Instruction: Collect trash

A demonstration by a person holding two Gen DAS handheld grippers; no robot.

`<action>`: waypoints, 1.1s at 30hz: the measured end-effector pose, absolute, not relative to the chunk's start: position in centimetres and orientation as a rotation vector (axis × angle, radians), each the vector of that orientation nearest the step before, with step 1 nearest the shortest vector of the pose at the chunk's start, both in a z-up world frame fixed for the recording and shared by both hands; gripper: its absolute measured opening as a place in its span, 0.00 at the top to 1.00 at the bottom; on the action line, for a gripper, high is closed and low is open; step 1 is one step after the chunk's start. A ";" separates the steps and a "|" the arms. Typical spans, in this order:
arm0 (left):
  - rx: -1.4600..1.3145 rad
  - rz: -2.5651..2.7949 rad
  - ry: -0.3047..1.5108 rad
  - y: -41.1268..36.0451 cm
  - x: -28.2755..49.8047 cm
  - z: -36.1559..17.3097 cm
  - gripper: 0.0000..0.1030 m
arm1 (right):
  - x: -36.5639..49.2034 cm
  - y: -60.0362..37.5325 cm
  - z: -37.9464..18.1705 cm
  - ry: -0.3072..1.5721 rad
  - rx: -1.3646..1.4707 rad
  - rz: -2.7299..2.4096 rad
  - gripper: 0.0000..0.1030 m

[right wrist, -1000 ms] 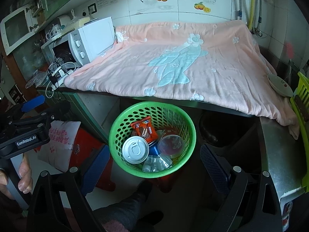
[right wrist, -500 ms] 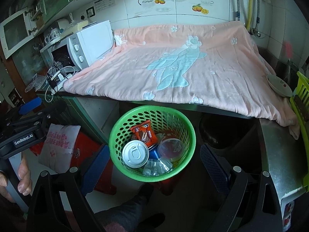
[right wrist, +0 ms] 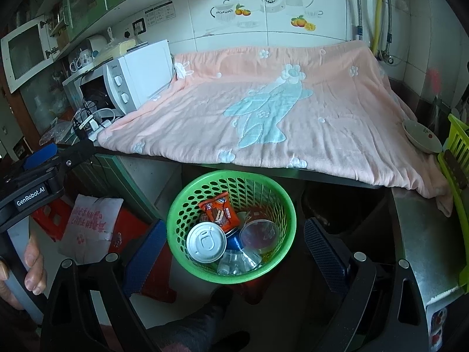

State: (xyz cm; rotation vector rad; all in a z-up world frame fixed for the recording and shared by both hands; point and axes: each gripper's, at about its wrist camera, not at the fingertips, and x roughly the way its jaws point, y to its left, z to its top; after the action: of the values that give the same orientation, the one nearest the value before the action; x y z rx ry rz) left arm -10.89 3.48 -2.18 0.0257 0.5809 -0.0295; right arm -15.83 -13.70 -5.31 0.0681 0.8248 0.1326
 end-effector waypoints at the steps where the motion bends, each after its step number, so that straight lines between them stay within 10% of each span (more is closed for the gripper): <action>1: 0.024 -0.026 0.574 3.5 -10.9 -2.0 0.05 | -15.9 -13.7 -5.2 0.819 0.068 0.133 0.11; 33: 0.026 -0.016 0.533 3.5 -10.7 -1.2 0.05 | -15.7 -14.3 -4.6 0.781 0.052 0.085 0.11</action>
State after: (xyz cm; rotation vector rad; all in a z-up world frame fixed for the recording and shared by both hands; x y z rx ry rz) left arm -10.66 3.52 -1.21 0.0264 0.5332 -0.0160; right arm -15.68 -14.34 -4.61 0.0520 0.7812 0.0848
